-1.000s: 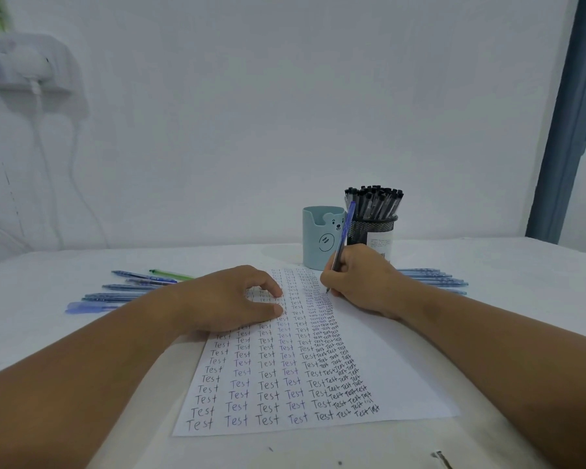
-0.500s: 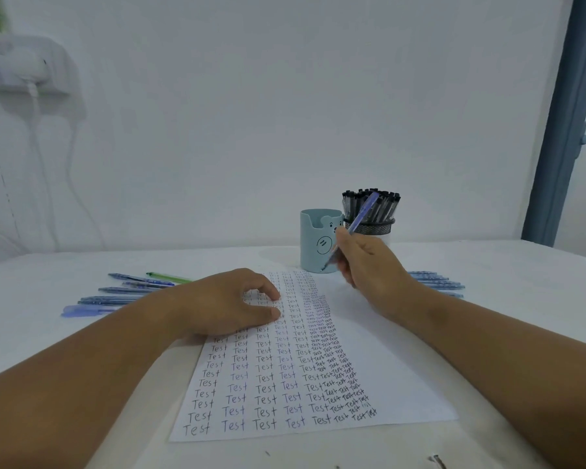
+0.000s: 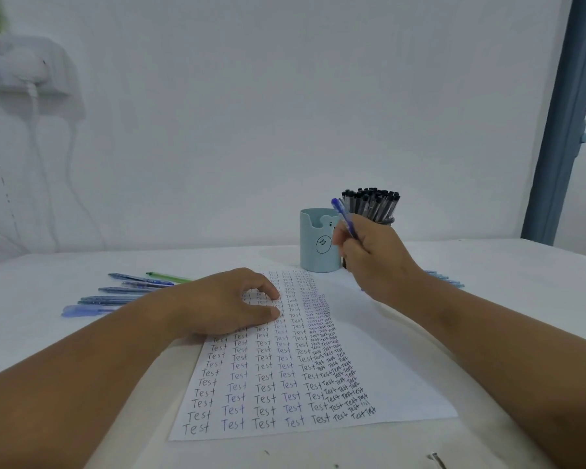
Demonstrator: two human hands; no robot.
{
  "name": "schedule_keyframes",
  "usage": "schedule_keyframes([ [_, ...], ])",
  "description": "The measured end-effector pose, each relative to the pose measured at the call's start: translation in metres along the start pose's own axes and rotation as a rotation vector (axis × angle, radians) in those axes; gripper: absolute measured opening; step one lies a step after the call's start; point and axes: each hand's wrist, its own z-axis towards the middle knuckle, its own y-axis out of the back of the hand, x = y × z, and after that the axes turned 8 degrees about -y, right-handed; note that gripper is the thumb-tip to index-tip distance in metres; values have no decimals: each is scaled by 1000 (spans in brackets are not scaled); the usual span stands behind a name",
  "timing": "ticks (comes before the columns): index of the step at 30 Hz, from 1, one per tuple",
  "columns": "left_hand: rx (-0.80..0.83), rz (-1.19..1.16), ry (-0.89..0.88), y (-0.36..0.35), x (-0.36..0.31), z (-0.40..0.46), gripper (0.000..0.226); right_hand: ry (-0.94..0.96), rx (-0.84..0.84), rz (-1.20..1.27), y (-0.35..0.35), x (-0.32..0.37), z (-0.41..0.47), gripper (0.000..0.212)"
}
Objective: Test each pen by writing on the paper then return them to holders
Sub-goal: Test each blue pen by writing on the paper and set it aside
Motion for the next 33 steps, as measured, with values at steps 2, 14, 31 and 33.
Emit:
schedule_keyframes([
  [2, 3, -4, 4, 0, -1, 0, 32, 45, 26, -27, 0, 1, -2, 22],
  [14, 7, -2, 8, 1, -6, -3, 32, 151, 53, -246, 4, -5, 2, 21],
  [31, -1, -17, -9, -1, -3, -2, 29, -132, 333, -702, 59, -8, 11, 13],
  [33, 2, -13, -7, 0, -3, -2, 29, -185, 355, -793, 65, -12, 10, 22],
])
